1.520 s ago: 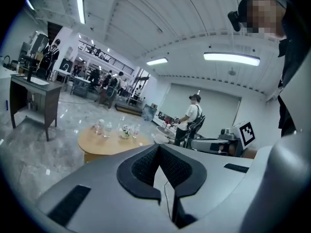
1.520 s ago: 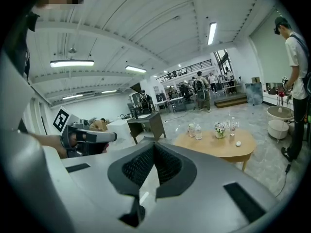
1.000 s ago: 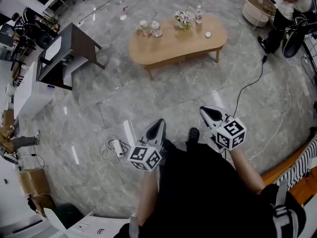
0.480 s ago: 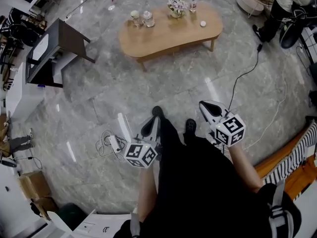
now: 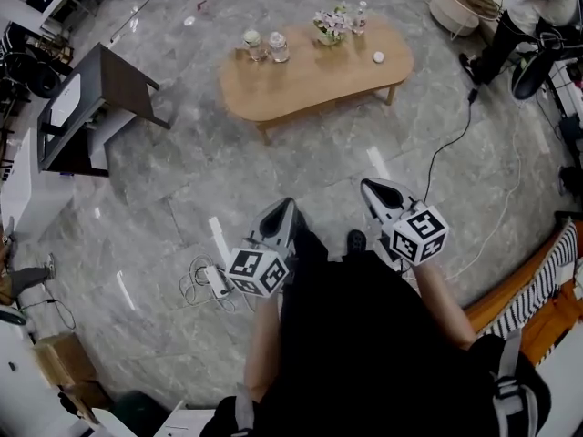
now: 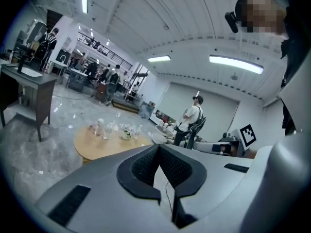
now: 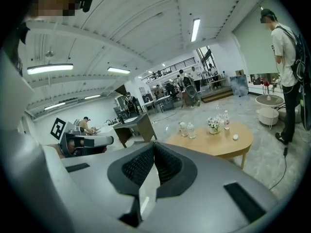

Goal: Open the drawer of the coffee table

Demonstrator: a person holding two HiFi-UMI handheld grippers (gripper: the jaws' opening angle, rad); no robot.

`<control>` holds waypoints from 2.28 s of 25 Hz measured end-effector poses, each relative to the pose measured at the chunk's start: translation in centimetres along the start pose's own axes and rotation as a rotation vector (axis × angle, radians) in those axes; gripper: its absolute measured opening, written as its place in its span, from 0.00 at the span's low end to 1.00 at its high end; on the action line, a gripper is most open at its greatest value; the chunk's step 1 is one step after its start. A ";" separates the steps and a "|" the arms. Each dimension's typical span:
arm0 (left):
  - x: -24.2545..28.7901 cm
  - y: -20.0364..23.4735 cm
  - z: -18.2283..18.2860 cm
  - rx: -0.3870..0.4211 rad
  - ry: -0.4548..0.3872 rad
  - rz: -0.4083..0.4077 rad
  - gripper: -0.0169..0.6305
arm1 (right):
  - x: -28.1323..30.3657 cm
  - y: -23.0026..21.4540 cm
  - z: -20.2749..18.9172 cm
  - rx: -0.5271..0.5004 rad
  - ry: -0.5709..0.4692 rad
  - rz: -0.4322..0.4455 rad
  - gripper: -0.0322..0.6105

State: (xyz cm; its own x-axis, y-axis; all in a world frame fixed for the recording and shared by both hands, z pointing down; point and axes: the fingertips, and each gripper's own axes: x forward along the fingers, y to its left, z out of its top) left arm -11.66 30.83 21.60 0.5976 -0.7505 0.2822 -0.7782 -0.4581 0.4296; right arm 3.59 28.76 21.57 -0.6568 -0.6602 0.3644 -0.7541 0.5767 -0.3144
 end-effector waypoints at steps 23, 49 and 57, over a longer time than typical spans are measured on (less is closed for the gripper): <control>3.9 10.9 3.1 0.014 0.110 -0.170 0.05 | 9.4 1.9 0.7 0.068 0.031 -0.163 0.07; 20.7 9.7 5.6 -0.002 0.034 0.217 0.05 | 18.0 -18.9 5.8 -0.069 0.193 0.148 0.07; 23.0 13.5 -0.4 -0.057 0.183 0.247 0.05 | 22.7 -26.0 0.1 -0.046 0.276 0.071 0.07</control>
State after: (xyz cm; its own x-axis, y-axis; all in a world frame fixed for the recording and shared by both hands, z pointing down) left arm -8.38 7.59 34.27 0.4210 -0.7348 0.5318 -0.8951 -0.2418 0.3746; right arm 8.27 -1.28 37.91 -0.6779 -0.4650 0.5694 -0.7008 0.6426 -0.3097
